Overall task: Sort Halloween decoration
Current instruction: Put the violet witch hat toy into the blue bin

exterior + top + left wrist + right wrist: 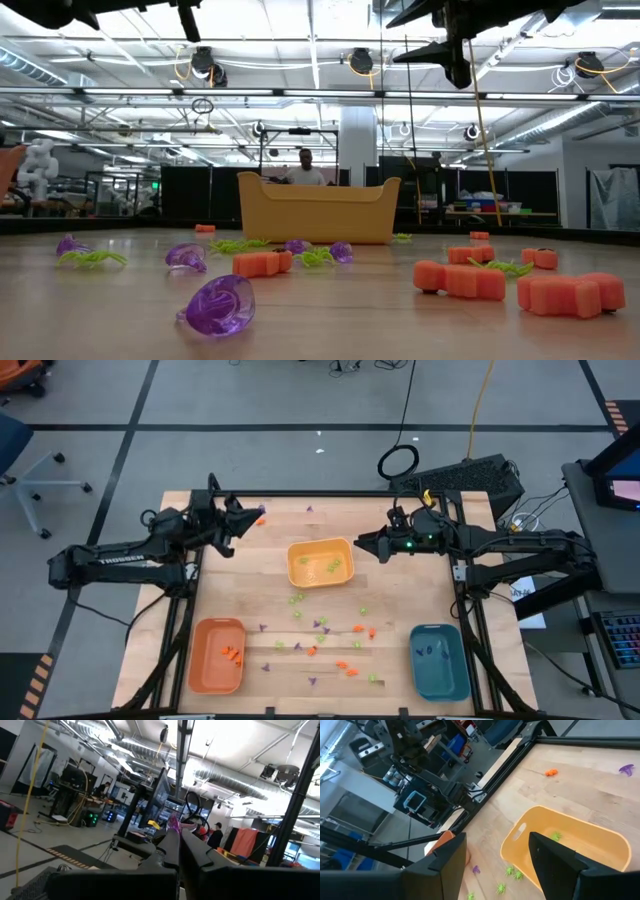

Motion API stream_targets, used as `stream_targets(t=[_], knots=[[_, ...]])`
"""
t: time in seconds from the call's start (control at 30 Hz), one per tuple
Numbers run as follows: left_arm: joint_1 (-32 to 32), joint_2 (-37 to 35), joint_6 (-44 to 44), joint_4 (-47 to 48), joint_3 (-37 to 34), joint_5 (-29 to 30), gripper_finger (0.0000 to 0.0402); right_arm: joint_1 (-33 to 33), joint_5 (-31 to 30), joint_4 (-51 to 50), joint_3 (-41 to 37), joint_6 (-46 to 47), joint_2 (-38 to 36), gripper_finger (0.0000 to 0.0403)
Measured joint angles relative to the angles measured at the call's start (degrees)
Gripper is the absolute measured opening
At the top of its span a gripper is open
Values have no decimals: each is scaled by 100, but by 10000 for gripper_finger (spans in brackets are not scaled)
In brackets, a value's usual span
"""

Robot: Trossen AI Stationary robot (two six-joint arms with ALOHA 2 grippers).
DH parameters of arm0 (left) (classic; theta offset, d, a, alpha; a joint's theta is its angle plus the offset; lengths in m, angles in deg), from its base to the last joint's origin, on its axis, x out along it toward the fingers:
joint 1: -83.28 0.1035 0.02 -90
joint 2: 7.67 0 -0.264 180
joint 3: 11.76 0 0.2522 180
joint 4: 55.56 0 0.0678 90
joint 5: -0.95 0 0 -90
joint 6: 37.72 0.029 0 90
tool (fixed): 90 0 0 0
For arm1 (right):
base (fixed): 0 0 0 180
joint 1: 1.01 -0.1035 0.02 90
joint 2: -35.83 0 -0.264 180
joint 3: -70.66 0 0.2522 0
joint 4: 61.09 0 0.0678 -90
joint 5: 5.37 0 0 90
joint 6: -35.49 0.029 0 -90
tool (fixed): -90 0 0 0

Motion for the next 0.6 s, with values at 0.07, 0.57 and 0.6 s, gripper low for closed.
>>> stream_targets(t=[0.07, 0.57, 0.6], knots=[[-47, 0, -1, 0, 0, 0, 0, 0, 0, 0, 0, 108, 1, 201], [-402, 0, -512, 49, 0, 3, 0, -22, 2, 2, 0, 462, 1, 201], [-433, 0, -643, 78, 0, 4, 0, -43, 0, 4, 0, 431, 1, 201]])
